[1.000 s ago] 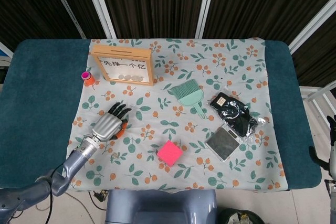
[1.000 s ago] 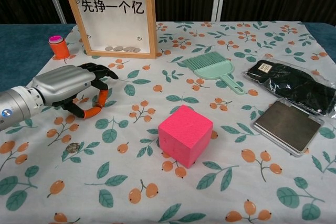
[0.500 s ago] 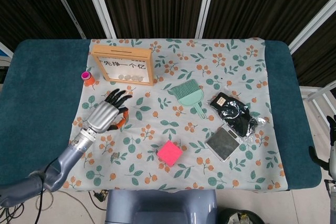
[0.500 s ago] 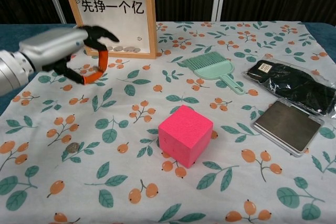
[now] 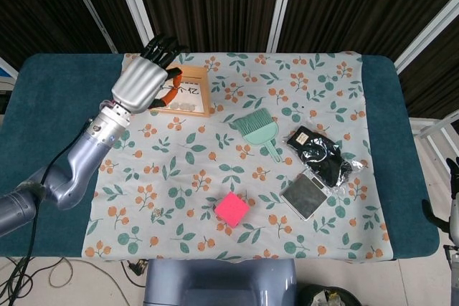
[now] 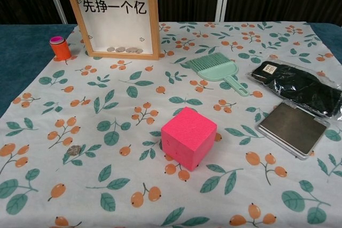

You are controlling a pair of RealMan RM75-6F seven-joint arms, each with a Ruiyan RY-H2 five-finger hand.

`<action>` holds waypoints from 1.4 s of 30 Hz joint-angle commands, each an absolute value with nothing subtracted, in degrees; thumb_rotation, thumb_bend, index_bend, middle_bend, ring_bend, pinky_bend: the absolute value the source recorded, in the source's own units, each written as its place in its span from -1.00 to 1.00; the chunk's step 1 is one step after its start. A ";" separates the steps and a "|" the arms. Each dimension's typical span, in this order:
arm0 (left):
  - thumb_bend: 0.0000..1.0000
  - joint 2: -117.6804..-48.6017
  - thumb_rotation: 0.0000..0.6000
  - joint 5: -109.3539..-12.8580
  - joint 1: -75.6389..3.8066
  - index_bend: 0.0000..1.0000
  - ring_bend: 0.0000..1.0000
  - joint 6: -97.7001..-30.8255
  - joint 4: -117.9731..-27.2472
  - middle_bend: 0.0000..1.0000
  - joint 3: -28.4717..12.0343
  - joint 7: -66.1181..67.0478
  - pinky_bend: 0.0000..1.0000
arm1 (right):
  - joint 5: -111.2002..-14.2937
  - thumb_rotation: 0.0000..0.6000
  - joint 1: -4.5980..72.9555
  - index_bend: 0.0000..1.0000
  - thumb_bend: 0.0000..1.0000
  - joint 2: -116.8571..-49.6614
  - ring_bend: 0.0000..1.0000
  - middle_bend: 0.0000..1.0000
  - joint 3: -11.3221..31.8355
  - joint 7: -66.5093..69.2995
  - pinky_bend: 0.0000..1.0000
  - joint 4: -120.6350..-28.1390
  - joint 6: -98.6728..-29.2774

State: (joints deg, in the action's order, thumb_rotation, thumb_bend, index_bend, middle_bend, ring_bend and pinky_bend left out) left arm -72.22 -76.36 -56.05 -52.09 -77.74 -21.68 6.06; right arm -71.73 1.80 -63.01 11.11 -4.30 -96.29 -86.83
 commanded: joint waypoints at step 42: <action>0.07 -81.30 1.00 -52.33 -71.43 0.32 -1.00 -26.59 -48.41 -0.77 -17.18 13.01 -1.00 | -72.01 1.00 1.62 -0.84 -0.21 -63.21 -1.00 -0.89 11.43 -4.56 -1.00 -95.90 -87.81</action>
State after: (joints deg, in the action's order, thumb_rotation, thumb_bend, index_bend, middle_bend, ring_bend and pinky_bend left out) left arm -81.10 -52.20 -71.34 -26.73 -48.68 -17.41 13.14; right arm -72.01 1.61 -63.22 11.44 -4.55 -95.90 -87.82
